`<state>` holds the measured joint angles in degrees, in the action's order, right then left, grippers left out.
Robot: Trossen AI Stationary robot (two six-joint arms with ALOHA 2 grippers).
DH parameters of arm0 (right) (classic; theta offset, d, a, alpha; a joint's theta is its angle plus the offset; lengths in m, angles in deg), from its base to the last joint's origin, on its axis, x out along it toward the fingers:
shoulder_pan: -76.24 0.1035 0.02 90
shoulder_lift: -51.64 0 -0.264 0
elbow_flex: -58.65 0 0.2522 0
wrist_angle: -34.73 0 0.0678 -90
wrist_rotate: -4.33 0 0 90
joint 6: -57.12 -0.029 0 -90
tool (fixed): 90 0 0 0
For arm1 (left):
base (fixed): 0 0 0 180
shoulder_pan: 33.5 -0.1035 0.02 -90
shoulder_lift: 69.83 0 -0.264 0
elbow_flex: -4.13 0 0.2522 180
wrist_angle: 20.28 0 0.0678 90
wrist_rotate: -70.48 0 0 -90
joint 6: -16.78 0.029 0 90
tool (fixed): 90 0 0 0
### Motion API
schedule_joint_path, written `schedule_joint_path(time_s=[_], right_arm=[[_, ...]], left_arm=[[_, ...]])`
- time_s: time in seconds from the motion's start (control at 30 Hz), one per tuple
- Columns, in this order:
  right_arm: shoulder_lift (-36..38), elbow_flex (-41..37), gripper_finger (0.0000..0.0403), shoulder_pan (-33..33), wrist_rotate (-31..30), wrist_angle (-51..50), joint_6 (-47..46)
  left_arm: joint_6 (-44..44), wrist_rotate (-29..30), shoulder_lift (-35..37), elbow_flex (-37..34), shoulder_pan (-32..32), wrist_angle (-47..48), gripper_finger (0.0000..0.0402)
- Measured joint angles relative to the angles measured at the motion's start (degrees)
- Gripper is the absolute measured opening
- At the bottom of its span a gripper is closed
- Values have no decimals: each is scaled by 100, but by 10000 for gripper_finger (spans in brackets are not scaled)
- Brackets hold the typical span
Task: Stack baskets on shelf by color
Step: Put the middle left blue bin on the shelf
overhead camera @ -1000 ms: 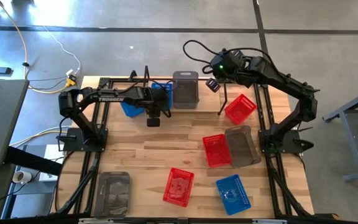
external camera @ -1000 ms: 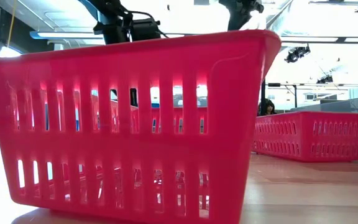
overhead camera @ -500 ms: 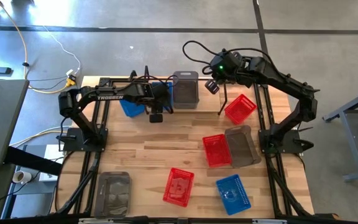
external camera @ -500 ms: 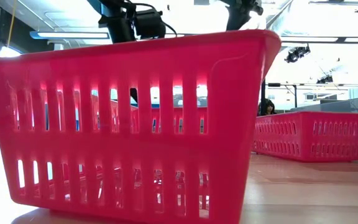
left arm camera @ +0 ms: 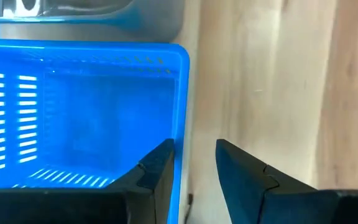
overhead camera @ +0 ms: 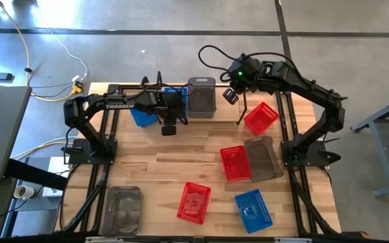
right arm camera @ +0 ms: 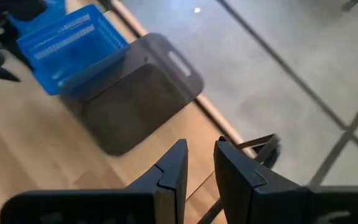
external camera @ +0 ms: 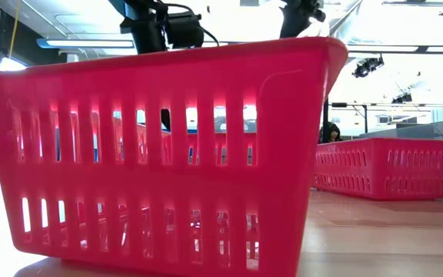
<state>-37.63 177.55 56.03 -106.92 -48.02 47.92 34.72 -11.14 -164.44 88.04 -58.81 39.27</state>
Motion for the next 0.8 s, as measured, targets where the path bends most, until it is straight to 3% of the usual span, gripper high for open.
schedule_joint_path(time_s=[0.17, 0.4, 0.63, 0.8], right_arm=[[-1, 0, 67, 177, 384, -311, -87], [-2, 0, 67, 520, 364, -376, -409], [-2, 0, 67, 870, 343, -385, -760], [-2, 0, 67, 1039, 343, -409, -880]], left_arm=[[-173, -103, 235, 33, 62, 86, 108], [-197, -47, 498, 35, 35, 48, 108], [-121, -663, 530, 35, 225, 91, 108], [69, -646, 523, 35, 435, 11, 108]])
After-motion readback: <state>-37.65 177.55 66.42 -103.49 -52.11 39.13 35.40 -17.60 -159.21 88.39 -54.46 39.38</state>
